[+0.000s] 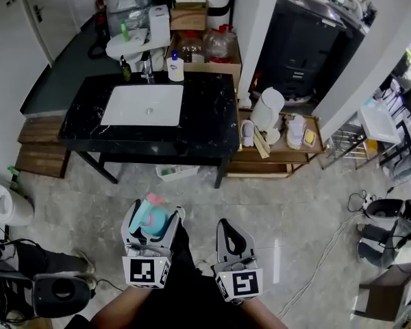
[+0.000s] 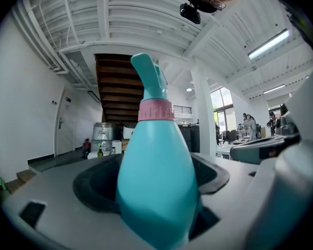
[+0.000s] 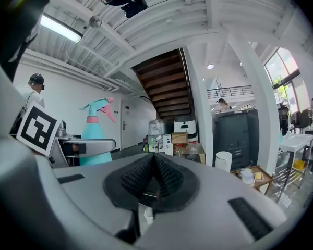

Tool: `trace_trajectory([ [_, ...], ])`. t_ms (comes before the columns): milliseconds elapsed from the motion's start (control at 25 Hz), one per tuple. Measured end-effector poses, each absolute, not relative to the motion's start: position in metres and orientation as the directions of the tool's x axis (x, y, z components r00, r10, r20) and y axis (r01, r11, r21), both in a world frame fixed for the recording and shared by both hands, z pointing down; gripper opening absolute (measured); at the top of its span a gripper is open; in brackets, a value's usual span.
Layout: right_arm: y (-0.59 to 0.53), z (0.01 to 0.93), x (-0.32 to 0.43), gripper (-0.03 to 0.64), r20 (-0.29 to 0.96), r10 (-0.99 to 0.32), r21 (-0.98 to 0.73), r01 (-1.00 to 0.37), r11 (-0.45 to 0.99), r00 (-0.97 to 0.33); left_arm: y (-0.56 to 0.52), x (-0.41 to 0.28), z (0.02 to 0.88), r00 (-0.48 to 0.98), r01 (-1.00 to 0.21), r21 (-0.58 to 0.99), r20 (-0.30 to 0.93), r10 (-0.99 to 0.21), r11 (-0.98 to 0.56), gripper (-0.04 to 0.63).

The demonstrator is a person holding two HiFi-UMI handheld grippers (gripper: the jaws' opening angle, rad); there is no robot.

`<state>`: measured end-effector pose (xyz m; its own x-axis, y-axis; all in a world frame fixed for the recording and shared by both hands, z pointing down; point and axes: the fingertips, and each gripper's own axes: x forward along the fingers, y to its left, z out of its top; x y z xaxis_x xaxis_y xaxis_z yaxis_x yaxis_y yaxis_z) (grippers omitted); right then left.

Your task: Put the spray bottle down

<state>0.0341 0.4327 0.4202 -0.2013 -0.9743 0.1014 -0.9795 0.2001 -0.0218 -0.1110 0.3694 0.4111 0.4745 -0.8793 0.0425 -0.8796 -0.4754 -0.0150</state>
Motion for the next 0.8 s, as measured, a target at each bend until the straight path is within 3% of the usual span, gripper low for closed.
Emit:
trace_trajectory([
  [800,0.199,0.4,0.039,0.015,0.097,-0.983,-0.008,-0.988,0.155,-0.155,0.142,-0.096,0.414,0.547,-0.837,0.001,0.054,-0.836,-0.547,0.4],
])
